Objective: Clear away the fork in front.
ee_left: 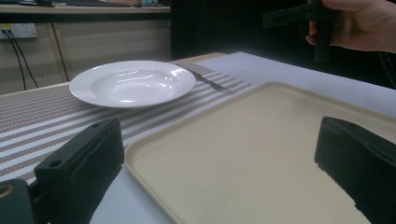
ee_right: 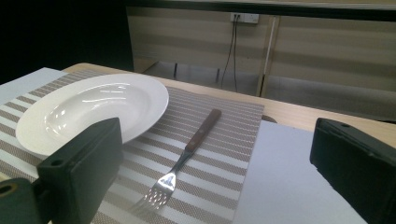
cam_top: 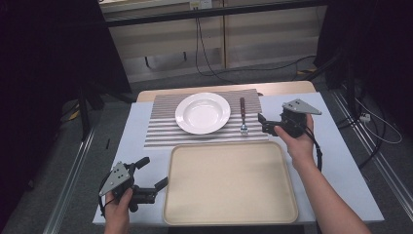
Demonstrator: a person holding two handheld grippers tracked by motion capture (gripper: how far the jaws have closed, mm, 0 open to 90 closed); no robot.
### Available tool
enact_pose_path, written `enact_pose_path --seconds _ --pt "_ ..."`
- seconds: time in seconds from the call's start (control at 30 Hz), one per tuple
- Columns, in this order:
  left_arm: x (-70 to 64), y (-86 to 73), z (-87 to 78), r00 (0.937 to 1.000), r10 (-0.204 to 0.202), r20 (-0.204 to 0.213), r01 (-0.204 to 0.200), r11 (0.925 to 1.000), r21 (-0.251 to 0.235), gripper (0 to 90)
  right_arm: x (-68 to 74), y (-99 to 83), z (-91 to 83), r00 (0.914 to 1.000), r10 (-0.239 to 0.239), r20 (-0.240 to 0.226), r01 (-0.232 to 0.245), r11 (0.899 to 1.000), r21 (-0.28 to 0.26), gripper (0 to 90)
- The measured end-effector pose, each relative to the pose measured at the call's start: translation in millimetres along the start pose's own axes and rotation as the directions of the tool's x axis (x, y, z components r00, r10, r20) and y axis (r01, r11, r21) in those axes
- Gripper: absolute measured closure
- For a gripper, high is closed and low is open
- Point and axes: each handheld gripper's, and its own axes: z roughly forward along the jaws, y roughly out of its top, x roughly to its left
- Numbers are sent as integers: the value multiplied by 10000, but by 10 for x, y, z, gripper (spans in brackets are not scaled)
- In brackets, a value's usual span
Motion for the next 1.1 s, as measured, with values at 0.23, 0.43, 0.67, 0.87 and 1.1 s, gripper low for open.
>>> enact_pose_path --seconds 0.23,0.43,0.67,0.87,1.1 --pt "14 2 3 10000 -35 49 36 9999 -133 17 49 28 104 9998 -207 -41 208 9996 195 24" --pt "2 6 12 9999 25 100 -24 10000 -76 17 98 43 208 9995 -291 -128 295 9989 373 28" --pt "0 3 13 9999 -11 124 12 10000 -40 17 102 88 279 9991 -412 -108 417 9977 536 28" --pt "7 1 17 9999 -24 137 25 10000 -26 17 100 80 345 9993 -366 -116 373 9971 657 28" --pt "8 2 17 9999 -16 151 17 10000 -29 17 106 95 444 9990 -455 -40 457 9942 975 28"
